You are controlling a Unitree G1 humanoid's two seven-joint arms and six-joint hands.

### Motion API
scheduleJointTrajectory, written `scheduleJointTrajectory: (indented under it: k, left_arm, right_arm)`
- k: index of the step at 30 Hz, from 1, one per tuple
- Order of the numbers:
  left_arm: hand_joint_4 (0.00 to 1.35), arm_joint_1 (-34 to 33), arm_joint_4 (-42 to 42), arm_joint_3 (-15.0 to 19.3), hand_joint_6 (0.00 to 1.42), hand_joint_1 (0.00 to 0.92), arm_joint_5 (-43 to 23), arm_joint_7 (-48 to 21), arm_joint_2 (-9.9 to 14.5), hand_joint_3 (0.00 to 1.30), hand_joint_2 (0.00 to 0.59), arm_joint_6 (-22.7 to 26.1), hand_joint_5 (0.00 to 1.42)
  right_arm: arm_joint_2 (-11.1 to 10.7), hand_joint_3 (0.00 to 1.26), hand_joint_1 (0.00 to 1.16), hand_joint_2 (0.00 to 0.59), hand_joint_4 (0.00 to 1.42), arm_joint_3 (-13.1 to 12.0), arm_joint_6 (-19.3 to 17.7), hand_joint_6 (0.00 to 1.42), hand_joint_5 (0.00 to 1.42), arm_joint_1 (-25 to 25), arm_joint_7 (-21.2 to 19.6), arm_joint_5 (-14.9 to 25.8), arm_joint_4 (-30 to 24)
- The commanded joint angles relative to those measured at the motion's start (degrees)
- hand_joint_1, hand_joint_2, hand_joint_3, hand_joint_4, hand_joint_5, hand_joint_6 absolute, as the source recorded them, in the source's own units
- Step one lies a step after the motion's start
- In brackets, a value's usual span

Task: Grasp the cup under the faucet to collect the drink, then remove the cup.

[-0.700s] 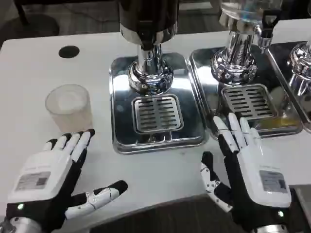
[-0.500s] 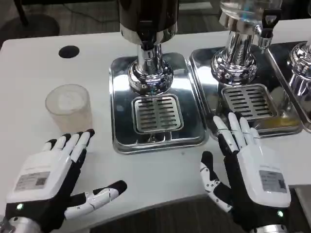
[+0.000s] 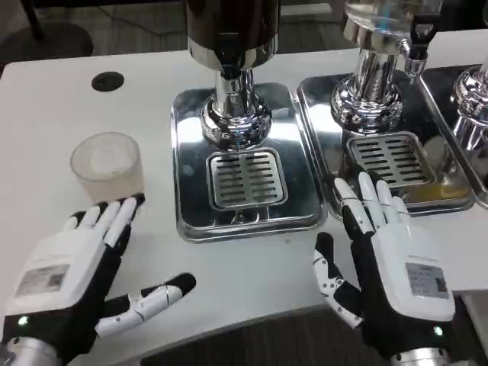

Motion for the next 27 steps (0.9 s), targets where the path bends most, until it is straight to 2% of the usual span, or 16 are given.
scheduleJointTrajectory:
  k: [1, 6, 11, 13, 16, 19, 27]
  left_arm:
    - [0.00, 0.4, 2.3, 2.4, 0.00, 0.000, -3.8, 3.7, -0.5, 0.00, 0.093, -3.8, 0.00]
    - [0.00, 0.7, 5.1, 5.1, 0.13, 0.000, -8.0, 7.5, -0.9, 0.00, 0.084, -9.1, 0.00]
    - [0.00, 0.9, 5.7, 6.6, 0.21, 0.000, -8.9, 10.0, -1.4, 0.00, 0.089, -11.3, 0.03]
    - [0.00, 1.0, 6.0, 7.2, 0.25, 0.000, -9.3, 10.8, -1.8, 0.00, 0.088, -11.9, 0.07]
    - [0.06, 0.0, 7.7, 8.4, 0.45, 0.000, -11.6, 11.1, -2.4, 0.01, 0.085, -12.9, 0.20]
    - [0.11, -2.6, 10.7, 9.7, 0.55, 0.000, -13.9, 10.4, -2.5, 0.02, 0.075, -12.9, 0.27]
    - [0.14, -11.9, 20.8, 10.8, 0.54, 0.029, -18.1, 8.1, -1.2, 0.02, 0.047, -12.2, 0.35]
  right_arm:
    - [1.0, 0.13, 0.51, 0.586, 0.00, 0.4, 1.0, 0.05, 0.00, -0.5, -0.1, -0.5, -0.1]
    - [1.8, 0.14, 0.51, 0.586, 0.00, 1.0, 1.5, 0.06, 0.00, -1.0, -0.1, -0.6, 0.6]
    - [1.8, 0.15, 0.51, 0.586, 0.00, 1.0, 1.3, 0.06, 0.00, -1.7, 0.2, 0.0, 1.1]
    - [1.8, 0.15, 0.51, 0.586, 0.00, 1.1, 1.3, 0.06, 0.00, -1.9, 0.3, 0.1, 1.3]
    - [1.8, 0.15, 0.51, 0.586, 0.00, 1.0, 1.1, 0.06, 0.00, -1.9, 0.4, 0.6, 1.3]
    - [1.8, 0.16, 0.51, 0.586, 0.00, 1.1, 1.2, 0.07, 0.00, -1.9, 0.6, 0.9, 1.3]
    - [1.7, 0.18, 0.50, 0.586, 0.00, 1.0, 1.4, 0.08, 0.00, -1.6, 1.0, 1.4, 1.2]
